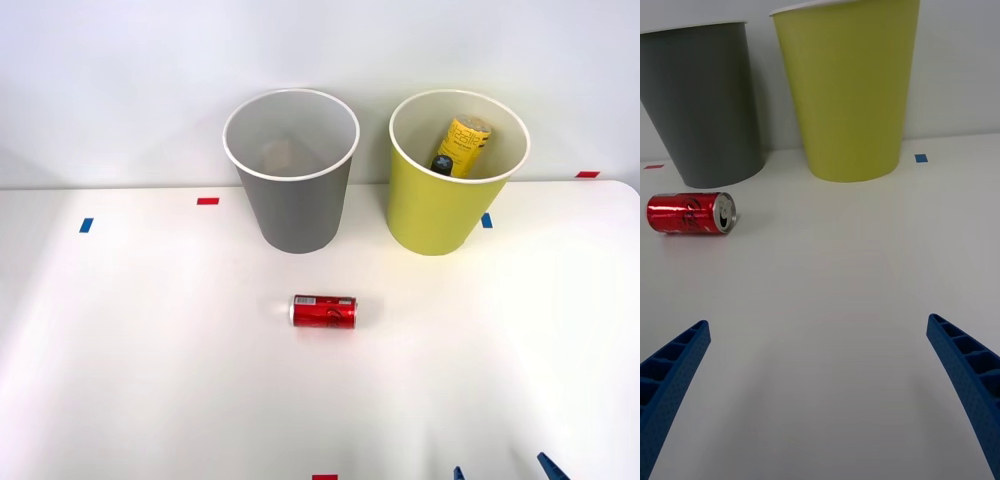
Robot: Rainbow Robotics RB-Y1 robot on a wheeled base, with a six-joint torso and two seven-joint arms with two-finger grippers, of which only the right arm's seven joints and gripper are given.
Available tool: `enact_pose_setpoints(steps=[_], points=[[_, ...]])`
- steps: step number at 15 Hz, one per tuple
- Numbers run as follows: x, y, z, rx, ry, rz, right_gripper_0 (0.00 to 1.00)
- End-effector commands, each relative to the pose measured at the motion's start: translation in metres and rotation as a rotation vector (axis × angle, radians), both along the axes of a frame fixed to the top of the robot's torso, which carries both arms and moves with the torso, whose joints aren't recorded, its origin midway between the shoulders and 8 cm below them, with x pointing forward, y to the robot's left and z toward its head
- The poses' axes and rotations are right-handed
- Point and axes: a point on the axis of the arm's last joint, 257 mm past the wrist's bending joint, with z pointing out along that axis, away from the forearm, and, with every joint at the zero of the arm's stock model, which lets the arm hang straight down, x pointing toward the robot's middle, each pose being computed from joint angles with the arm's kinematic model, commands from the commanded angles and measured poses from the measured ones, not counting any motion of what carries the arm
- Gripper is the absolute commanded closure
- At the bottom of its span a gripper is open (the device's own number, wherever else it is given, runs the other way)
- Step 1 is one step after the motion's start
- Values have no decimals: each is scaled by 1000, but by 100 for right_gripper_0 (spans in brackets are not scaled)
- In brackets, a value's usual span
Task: Put cans in the gray bin, plastic bottles in the light green bin
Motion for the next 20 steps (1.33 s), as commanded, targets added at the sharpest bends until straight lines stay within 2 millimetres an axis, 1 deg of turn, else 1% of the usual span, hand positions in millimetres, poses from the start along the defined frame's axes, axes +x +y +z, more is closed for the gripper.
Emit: enact_pose_setpoints(steps=[1,20], points=[[0,0,0,0,0,0,0],[0,0,0,0,0,0,0]])
